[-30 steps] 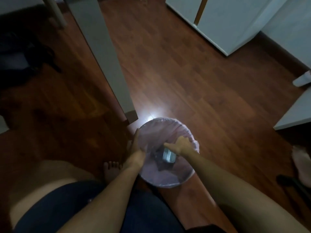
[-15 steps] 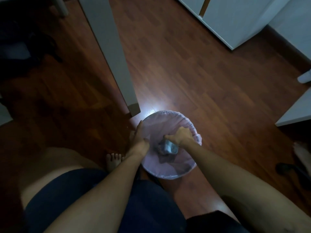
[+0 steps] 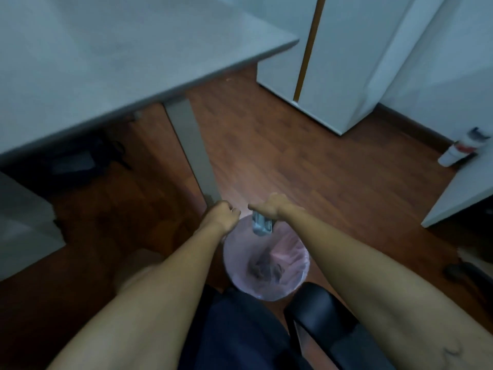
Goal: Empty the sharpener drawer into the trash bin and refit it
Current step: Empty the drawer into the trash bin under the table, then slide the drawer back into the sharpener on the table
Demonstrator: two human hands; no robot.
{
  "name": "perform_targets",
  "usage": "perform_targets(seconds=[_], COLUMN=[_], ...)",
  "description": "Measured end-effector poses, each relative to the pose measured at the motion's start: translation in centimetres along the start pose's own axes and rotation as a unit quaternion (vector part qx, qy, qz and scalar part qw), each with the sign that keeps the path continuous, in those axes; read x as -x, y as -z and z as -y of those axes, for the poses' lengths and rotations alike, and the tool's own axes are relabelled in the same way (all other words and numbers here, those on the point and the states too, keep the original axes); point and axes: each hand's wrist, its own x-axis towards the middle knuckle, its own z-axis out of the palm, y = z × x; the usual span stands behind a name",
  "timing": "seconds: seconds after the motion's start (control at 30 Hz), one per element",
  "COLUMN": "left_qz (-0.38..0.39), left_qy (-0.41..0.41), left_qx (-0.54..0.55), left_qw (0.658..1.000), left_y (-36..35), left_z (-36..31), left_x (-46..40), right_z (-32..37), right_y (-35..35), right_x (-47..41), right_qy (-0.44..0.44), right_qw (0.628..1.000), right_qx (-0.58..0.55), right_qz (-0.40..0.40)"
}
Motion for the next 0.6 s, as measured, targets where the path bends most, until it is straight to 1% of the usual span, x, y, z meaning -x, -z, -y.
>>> perform_targets(seconds=[0.1, 0.23, 0.4, 0.53, 0.6], left_qz=[-0.041, -0.088, -0.146, -0.169, -0.179], left_qy=[-0.033, -0.057, -0.112, -0.145, -0.147], left_qx=[0.001, 0.002, 0.006, 0.06, 0.111], left_qw=[0.999, 0.994, 0.983, 0.973, 0.966], left_y=[3.5, 8.5, 16.3, 22.8, 26.0], left_z=[-2.5, -5.2, -7.6, -8.1, -7.6], left_x=[2.6, 5.8, 10.8, 14.7, 17.0], right_z=[2.3, 5.8, 11.2, 16.5, 19.4], right_y=[2.9, 7.4, 12.5, 15.1, 15.6], right_x=[3.1, 8.2, 14.3, 19.4, 21.4], right_qy=[0.021, 0.062, 0.13, 0.185, 0.203], right_qw=[0.999, 0.995, 0.978, 0.959, 0.956], right_qx=[-0.023, -0.057, -0.131, -0.194, -0.188], right_qz=[-0.024, -0.052, -0.093, -0.093, -0.092])
